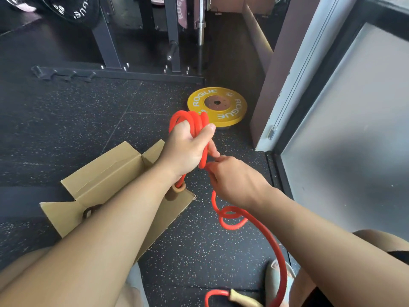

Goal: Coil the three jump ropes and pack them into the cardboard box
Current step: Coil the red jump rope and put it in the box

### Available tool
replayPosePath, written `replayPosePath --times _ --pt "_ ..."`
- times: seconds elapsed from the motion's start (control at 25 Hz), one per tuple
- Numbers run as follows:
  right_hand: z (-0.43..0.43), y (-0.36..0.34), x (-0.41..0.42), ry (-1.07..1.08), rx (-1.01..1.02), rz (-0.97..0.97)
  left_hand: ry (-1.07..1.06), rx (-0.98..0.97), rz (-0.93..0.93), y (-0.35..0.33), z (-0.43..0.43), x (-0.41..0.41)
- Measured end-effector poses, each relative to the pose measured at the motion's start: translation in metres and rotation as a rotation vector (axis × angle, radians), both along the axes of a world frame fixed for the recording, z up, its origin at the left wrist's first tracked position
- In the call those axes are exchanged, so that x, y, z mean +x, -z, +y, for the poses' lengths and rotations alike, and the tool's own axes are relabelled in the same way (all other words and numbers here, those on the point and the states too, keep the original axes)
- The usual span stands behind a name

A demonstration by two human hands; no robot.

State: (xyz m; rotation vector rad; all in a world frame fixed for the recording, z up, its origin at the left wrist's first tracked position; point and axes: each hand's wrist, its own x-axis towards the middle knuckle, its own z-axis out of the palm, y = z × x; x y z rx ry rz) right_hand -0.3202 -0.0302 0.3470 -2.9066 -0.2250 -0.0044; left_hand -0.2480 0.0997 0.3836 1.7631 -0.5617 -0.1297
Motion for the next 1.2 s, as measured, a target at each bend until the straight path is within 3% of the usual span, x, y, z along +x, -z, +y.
replayPosePath --times 0.16,0.28,0.44,0.52,0.68,0.84,0.96,1.2 --pt "0.009 -0.005 -0.005 -0.196 -0.138 -0.251 -0.065 0.142 0.030 0.006 -0.001 0.005" --pt "0.001 -0.005 -0.004 -0.343 -0.117 -0.374 -0.059 0.333 -0.007 0.015 -0.002 0.002" --pt "-0.012 -0.006 -0.007 -0.461 -0.011 -0.562 0.133 0.186 0.326 0.019 0.001 -0.008" --pt "-0.018 -0.013 -0.009 -0.467 0.107 -0.612 0.244 0.148 0.404 0.020 0.000 -0.014" --pt "-0.020 -0.024 -0.015 -0.389 0.251 -0.605 0.416 0.123 0.574 0.010 0.003 -0.024" --pt "-0.032 -0.032 -0.014 -0.282 0.400 -0.495 0.547 0.219 0.643 0.007 0.001 -0.037" --pt "-0.041 -0.031 -0.011 -0.251 0.361 -0.430 0.541 0.180 0.668 0.011 -0.002 -0.044" --pt "-0.044 -0.024 -0.002 -0.041 0.249 -0.362 0.518 0.160 0.525 0.007 0.003 -0.029"
